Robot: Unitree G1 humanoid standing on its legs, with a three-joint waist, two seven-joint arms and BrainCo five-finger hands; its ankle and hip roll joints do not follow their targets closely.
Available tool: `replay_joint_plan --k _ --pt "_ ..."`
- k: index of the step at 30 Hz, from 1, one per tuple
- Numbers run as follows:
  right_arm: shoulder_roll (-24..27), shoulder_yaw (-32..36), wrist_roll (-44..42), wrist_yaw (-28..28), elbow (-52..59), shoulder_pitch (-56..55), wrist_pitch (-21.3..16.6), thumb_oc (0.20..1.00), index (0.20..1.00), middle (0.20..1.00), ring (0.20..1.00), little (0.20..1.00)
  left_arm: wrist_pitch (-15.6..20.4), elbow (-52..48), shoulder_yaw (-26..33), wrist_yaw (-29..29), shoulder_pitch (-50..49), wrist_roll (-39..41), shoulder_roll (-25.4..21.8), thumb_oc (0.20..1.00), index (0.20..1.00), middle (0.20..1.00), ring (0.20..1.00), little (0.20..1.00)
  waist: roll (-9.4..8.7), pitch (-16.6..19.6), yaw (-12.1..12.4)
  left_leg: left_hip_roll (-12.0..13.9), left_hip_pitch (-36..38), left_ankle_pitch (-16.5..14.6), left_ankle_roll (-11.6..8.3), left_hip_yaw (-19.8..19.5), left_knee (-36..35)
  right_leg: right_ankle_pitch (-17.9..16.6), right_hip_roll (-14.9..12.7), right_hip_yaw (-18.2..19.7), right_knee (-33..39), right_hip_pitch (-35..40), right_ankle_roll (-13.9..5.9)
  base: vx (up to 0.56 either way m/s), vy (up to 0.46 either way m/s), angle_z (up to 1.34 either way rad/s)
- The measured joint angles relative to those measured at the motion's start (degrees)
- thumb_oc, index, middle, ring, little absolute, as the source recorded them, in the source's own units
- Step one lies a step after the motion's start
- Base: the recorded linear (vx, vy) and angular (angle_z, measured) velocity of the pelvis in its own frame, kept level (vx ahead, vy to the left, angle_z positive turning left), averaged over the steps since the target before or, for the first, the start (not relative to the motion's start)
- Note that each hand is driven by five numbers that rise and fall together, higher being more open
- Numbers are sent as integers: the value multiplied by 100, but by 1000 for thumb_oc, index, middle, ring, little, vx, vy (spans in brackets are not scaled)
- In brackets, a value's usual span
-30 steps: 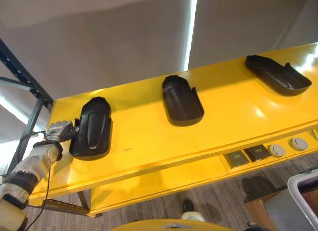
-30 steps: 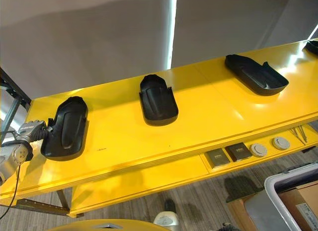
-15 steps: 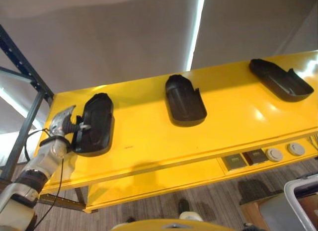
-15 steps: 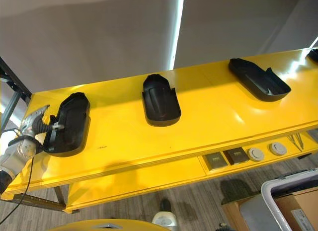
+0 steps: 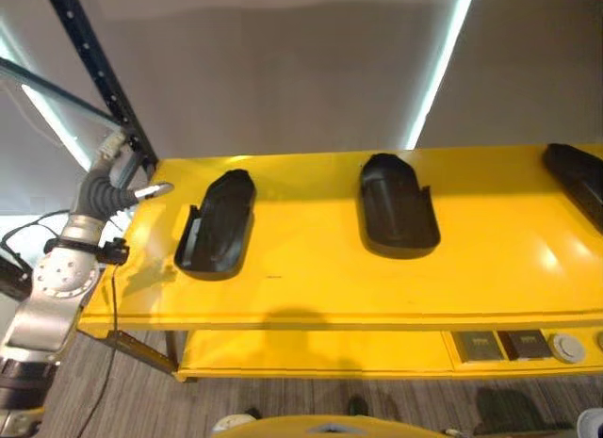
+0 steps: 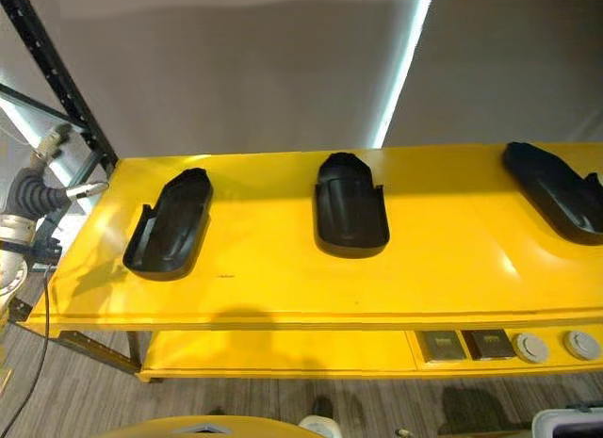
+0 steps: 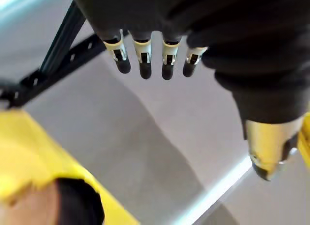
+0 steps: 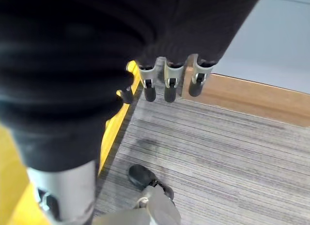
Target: Move parts from the plastic box to the shelf.
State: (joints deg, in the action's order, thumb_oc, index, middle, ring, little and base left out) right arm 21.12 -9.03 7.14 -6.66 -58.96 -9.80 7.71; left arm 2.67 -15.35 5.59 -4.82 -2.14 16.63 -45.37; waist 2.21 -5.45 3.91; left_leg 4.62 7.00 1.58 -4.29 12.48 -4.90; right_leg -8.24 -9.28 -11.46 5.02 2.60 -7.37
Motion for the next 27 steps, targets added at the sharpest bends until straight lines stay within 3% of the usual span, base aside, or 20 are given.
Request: replay_joint_plan --k 2,3,5,7,8,9,11,18,27 --pt "-23 28 -1 -3 -51 22 22 1000 1000 1000 1000 1000 -103 -158 -69 -802 -341 621 190 1000 1000 1000 1000 1000 35 12 127 -3 7 2 1 -22 0 7 -6 -31 1 21 -10 -13 -29 11" --pt "-34 26 -2 -2 -53 29 28 1000 1000 1000 1000 1000 -182 -143 -88 -1004 -441 798 302 875 875 875 875 875 47 18 134 -6 9 3 0 -36 1 14 -7 -42 1 35 -14 -12 -19 9" --pt "-94 -39 -10 -14 -88 135 112 1000 1000 1000 1000 1000 -467 -97 -253 -1783 -853 1435 859 216 216 216 216 216 91 36 245 -10 -6 8 -3 -102 1 29 -16 -89 0 49 -9 -37 -14 9" --pt "-93 -159 -23 -18 -388 216 46 1000 1000 1000 1000 1000 -963 -67 -698 -2749 -1325 2230 1080 200 200 200 200 200 97 37 370 -15 -12 9 -1 -114 1 46 -20 -100 1 46 15 -34 -4 6" --pt "-86 -158 -26 -19 -495 218 5 1000 1000 1000 1000 1000 -1067 -62 -800 -2940 -1375 2407 1080 200 200 200 200 200 101 39 418 -19 -16 11 1 -136 1 50 -25 -123 0 55 12 -17 -11 13" --pt "-85 -236 -98 -73 -499 202 -10 1000 1000 1000 1000 1000 -1551 57 -870 -3318 -1378 3125 1357 200 200 200 200 200 100 46 443 -28 -22 15 6 -163 1 55 -37 -156 -3 73 6 -10 -16 10" --pt "-101 -428 -232 -156 -457 231 -30 1000 1000 1000 1000 1000 -1854 298 -1265 -3649 -1318 3507 1493 200 200 200 200 200 101 85 388 -27 -26 15 7 -161 0 55 -35 -153 -4 63 7 -6 -7 3" --pt "-61 -414 -338 -220 -491 102 -15 1000 1000 1000 1000 1000 -1940 503 -1188 -3730 -1265 3631 1200 200 200 200 200 200 122 208 274 -28 -57 14 8 -150 0 56 -38 -144 -4 28 3 0 0 0" --pt "-12 -376 -336 -216 -500 21 -28 1000 1000 1000 1000 1000 -2056 1002 -1027 -3675 -1259 3668 1215 200 200 200 200 200 212 272 180 -25 -78 14 8 -107 0 53 -33 -95 0 -27 4 1 5 -2"
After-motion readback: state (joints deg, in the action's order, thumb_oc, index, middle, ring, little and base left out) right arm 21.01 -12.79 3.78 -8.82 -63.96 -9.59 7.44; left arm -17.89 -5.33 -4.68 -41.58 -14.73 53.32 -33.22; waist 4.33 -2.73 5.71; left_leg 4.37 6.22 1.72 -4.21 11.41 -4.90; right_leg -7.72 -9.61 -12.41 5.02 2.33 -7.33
